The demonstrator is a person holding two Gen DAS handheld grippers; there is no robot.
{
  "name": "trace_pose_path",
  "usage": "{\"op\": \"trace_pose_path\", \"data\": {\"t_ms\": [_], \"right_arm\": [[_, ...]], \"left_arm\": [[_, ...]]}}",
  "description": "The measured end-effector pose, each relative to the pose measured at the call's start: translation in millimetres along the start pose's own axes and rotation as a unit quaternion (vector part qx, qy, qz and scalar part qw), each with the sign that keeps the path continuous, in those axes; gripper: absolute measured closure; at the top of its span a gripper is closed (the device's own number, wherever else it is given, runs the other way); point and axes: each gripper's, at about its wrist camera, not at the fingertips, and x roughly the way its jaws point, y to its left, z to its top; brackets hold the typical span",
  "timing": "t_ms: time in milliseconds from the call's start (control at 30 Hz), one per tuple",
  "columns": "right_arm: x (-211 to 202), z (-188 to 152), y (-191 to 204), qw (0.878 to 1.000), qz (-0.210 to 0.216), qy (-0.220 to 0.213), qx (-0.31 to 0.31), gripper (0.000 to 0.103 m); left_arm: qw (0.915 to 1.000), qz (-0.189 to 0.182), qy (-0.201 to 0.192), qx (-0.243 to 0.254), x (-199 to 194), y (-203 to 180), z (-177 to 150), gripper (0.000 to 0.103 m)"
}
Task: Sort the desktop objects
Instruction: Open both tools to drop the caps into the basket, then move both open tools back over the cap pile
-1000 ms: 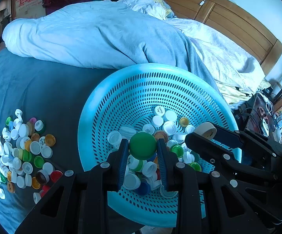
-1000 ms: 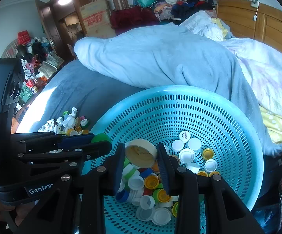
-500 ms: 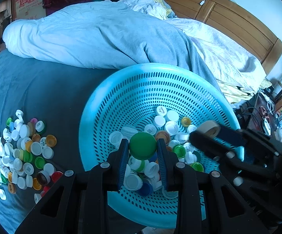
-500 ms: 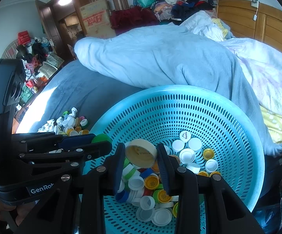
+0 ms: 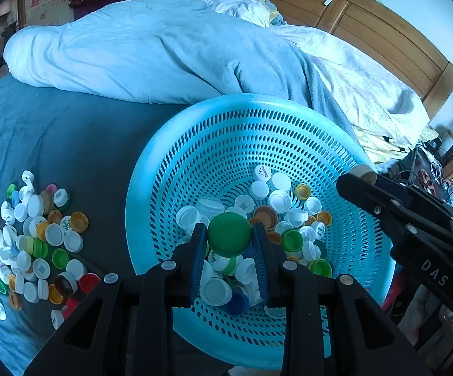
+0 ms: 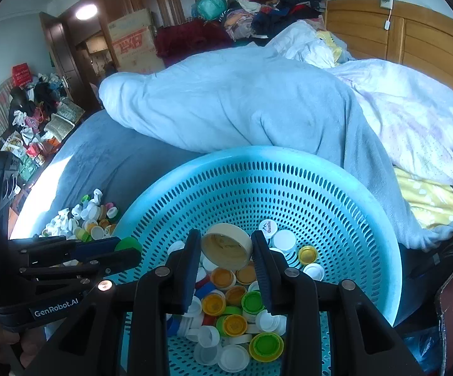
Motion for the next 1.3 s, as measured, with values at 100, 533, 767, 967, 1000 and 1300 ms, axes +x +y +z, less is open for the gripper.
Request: {"op": "trace_pose_path", "data": {"t_ms": [100,533,767,967,1000,1300], "right_arm": [[3,0,0,1.000,0.001,0.002,0.000,0.066],[-7,0,-5,0.999,-0.024,-0.025,0.006,0.016],[-18,3,10,0.999,-0.007,-0.038,-0.003,0.016],[-15,-2,37,0.999,0.022,-0.029,-0.030,0.016],[-15,-2,45,0.999,0.027,-0.028,-0.037,0.016],[2,-10,100,0.995,0.054,-0.008,-0.083,0.011]], "left_arm": [[1.0000,-0.001,0.002,-0.002,2,1,0,0.078],[0.9996,0.013,-0.019,-0.019,-4,12,-4,0.046],[0.9950,0.037,-0.067,-0.065,-39,65,-17,0.046],[0.9693,0.119,-0.142,-0.161,-91,181,-67,0.046],[0.9616,0.142,-0.151,-0.180,-99,205,-81,0.046],[0.9250,0.193,-0.110,-0.308,-95,349,-218,0.046]]}}
